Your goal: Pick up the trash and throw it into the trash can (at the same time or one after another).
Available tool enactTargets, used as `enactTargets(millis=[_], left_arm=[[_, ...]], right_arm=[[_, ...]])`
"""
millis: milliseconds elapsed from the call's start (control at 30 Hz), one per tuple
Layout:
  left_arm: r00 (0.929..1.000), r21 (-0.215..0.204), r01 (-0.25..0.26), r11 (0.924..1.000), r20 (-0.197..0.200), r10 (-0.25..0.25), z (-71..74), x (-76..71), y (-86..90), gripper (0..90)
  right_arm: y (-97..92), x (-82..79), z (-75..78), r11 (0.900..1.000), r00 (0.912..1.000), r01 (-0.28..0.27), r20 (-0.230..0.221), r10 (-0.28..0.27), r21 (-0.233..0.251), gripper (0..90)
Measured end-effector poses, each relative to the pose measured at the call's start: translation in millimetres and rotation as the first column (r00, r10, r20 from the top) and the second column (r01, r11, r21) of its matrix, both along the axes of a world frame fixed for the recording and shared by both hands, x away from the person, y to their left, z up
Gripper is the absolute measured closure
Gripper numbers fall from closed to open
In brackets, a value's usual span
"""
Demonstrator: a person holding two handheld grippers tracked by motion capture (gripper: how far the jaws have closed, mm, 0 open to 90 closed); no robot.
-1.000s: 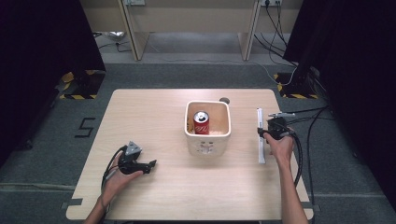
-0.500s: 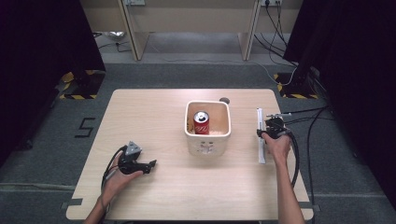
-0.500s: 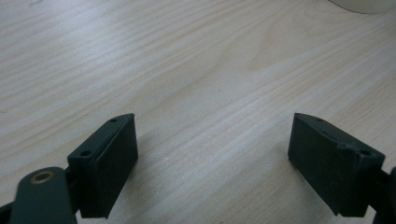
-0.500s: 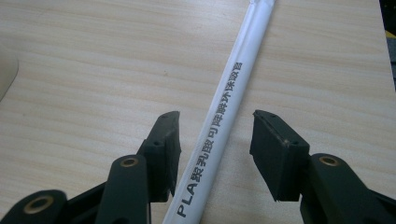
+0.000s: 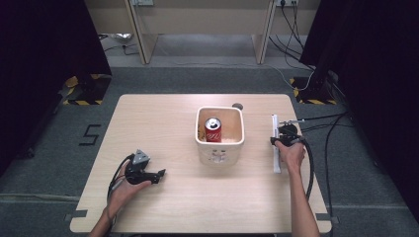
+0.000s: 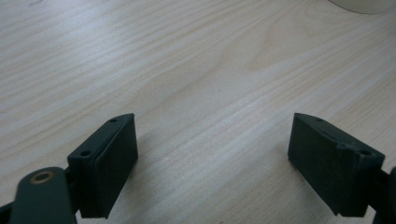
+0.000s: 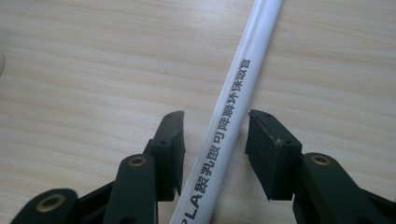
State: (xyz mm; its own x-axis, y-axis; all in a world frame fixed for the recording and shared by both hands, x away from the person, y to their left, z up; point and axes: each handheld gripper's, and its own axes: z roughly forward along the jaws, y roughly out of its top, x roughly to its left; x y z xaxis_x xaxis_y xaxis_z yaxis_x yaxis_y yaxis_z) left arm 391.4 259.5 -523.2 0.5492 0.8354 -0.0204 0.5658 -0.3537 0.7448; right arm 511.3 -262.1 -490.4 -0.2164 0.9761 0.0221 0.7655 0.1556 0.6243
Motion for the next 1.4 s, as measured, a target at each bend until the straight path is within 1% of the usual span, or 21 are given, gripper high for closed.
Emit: enactTargets(millis=[100, 200, 400, 433, 500, 567, 600, 633, 800, 867, 900, 1000, 1067, 1167, 1233, 1300, 1333, 1367, 1400], left_arm=[[1.0, 0.0, 0.001, 1.0, 0.001, -0.001, 0.0, 0.1, 0.1, 15.3], [1.0, -0.001, 0.001, 1.0, 0.0, -0.001, 0.0, 0.0, 0.0, 15.3], [1.0, -0.001, 0.001, 1.0, 0.0, -0.001, 0.0, 0.0, 0.0, 15.3], [1.0, -0.001, 0.001, 1.0, 0.0, -0.001, 0.0, 0.0, 0.1, 15.3], [1.0, -0.001, 0.001, 1.0, 0.0, -0.001, 0.0, 0.0, 0.0, 15.3], [1.0, -0.001, 0.001, 1.0, 0.0, -0.001, 0.0, 0.0, 0.0, 15.3], [1.0, -0.001, 0.001, 1.0, 0.001, -0.001, -0.1, 0.0, 0.0, 15.3], [1.0, -0.001, 0.001, 1.0, 0.0, -0.001, 0.0, 0.0, 0.0, 15.3], [1.0, -0.002, 0.001, 1.0, 0.0, -0.001, -0.1, 0.0, 0.0, 15.3], [1.0, -0.002, 0.001, 1.0, 0.0, -0.001, -0.1, 0.0, 0.0, 15.3], [1.0, -0.001, 0.001, 1.0, 0.0, -0.001, 0.0, 0.0, 0.1, 15.3], [1.0, 0.0, 0.002, 1.0, 0.001, -0.002, 0.0, 0.1, 0.1, 15.3], [1.0, -0.001, 0.001, 1.0, 0.0, -0.001, 0.0, 0.0, 0.1, 15.3], [1.0, -0.001, 0.001, 1.0, 0.0, -0.001, 0.0, 0.0, 0.0, 15.3], [1.0, 0.001, 0.002, 1.0, 0.002, -0.002, 0.0, 0.1, 0.1, 15.3], [1.0, 0.002, 0.003, 1.0, 0.001, -0.003, 0.0, 0.1, 0.2, 15.3], [1.0, 0.003, 0.003, 1.0, 0.0, -0.003, 0.1, 0.1, 0.3, 15.3], [1.0, 0.001, 0.002, 1.0, 0.002, -0.002, 0.0, 0.1, 0.1, 15.3], [1.0, 0.0, 0.002, 1.0, 0.001, -0.002, 0.0, 0.1, 0.1, 15.3]], right_arm=[[0.5, 0.5, -1.4, 1.0, 1.0, 0.001, -0.001, -0.001, -0.004, 58.2], [0.7, 1.5, -3.6, 1.0, 0.9999, 0.0, -0.012, 0.0, -0.005, 60.0], [-0.9, 1.6, -4.3, 0.9999, 1.0, -0.003, -0.002, 0.003, -0.01, 64.8], [0.3, 1.4, -4.0, 0.9999, 1.0, -0.006, -0.004, 0.006, -0.011, 68.9], [1.1, 1.5, -3.9, 0.9999, 1.0, -0.008, -0.003, 0.008, -0.011, 70.2], [2.1, 1.6, -4.2, 0.9998, 0.9999, -0.015, 0.001, 0.015, -0.013, 74.5], [2.1, 1.5, -4.5, 0.9998, 0.9998, -0.02, 0.002, 0.02, -0.004, 77.9], [1.8, 1.5, -5.1, 0.9997, 0.9997, -0.025, 0.008, 0.025, 0.005, 78.6], [0.7, 2.0, -5.4, 0.9996, 0.9995, -0.028, 0.014, 0.028, 0.005, 79.3], [-1.4, 1.2, -4.2, 0.9991, 0.9991, -0.03, 0.029, 0.031, -0.03, 79.4], [-2.6, 0.4, -3.0, 0.9991, 0.999, -0.028, 0.034, 0.029, -0.031, 79.4], [-8.0, -3.8, 5.9, 0.9993, 0.9977, -0.034, 0.058, 0.034, -0.016, 79.4], [-10.5, -7.9, 15.1, 0.9993, 0.9968, -0.038, 0.07, 0.038, -0.002, 79.3], [-11.4, -13.5, 30.6, 0.9976, 0.994, -0.066, 0.086, 0.067, -0.023, 79.3], [-11.5, -16.8, 39.5, 0.9969, 0.9918, -0.078, 0.101, 0.079, -0.016, 79.3], [-10.4, -19.6, 46.8, 0.9956, 0.9894, -0.091, 0.111, 0.093, -0.02, 79.3], [-9.4, -21.5, 51.6, 0.9951, 0.9871, -0.098, 0.126, 0.099, -0.013, 79.3], [-8.6, -22.5, 54.3, 0.9945, 0.9861, -0.104, 0.129, 0.105, -0.012, 79.3], [-6.6, -24.4, 60.5, 0.9934, 0.983, -0.114, 0.143, 0.115, -0.018, 79.3]])
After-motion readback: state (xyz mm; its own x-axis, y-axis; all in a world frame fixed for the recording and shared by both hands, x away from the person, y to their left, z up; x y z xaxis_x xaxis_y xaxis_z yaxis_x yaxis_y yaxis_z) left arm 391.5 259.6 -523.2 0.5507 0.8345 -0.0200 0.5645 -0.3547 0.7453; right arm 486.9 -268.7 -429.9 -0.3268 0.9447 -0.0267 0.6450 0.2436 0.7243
